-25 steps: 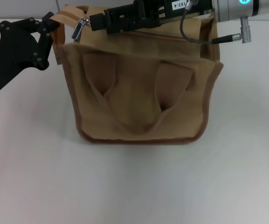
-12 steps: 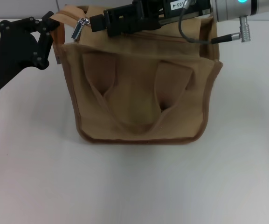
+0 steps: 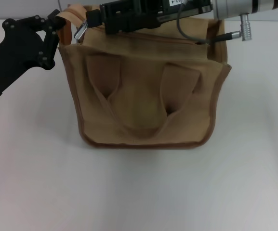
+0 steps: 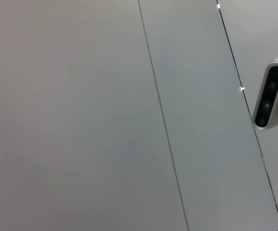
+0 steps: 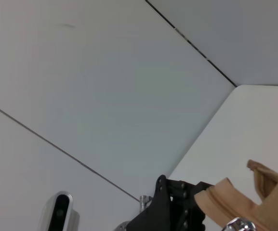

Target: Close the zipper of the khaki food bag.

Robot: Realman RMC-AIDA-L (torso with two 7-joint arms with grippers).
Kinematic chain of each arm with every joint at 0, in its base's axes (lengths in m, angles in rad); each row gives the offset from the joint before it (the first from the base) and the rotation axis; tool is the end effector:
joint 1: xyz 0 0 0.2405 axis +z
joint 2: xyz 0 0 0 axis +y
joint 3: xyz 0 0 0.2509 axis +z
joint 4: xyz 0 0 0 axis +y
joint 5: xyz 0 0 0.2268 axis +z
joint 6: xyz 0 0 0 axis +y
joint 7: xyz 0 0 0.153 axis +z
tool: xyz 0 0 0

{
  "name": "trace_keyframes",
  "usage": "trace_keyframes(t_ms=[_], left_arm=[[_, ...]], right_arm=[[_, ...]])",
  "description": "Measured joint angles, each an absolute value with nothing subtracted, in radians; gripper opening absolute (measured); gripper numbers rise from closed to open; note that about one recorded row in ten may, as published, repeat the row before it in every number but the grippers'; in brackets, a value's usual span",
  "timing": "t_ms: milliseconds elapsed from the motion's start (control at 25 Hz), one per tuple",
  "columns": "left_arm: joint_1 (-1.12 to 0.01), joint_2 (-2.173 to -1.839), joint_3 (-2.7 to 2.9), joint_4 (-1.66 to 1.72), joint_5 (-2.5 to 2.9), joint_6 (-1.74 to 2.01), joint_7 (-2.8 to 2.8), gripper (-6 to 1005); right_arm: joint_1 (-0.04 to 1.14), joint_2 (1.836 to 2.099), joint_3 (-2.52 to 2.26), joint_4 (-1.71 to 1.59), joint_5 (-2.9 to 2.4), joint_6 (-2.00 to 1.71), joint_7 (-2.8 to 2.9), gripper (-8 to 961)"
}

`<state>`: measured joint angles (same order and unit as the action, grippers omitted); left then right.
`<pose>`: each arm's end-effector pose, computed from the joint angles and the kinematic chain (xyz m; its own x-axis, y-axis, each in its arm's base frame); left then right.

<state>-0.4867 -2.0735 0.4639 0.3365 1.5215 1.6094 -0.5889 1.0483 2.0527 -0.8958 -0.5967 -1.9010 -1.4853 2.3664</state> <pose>-0.2747 0.3404 0.0232 0.6703 -0.2894 0.6834 0.3711 -0.6667 -0.6463 0.0569 0.4263 -0.0284 0.5441 -0.7750 -0.3214 -0.7066 -0.6298 0.3226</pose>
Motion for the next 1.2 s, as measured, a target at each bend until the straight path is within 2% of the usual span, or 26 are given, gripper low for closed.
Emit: trace_keyframes(t_ms=[440, 1200], left_arm=[[-0.488, -2.074, 0.463, 0.336, 1.514, 1.615, -0.589, 10], [-0.491, -2.074, 0.468, 0.325, 1.508, 1.677, -0.589, 11]], right_arm=[[1.067, 2.072, -0.898, -0.585, -1.901, -1.488, 2.379, 762], [1.078, 2.077, -0.899, -0.545, -1.905, -1.444, 2.374, 762]])
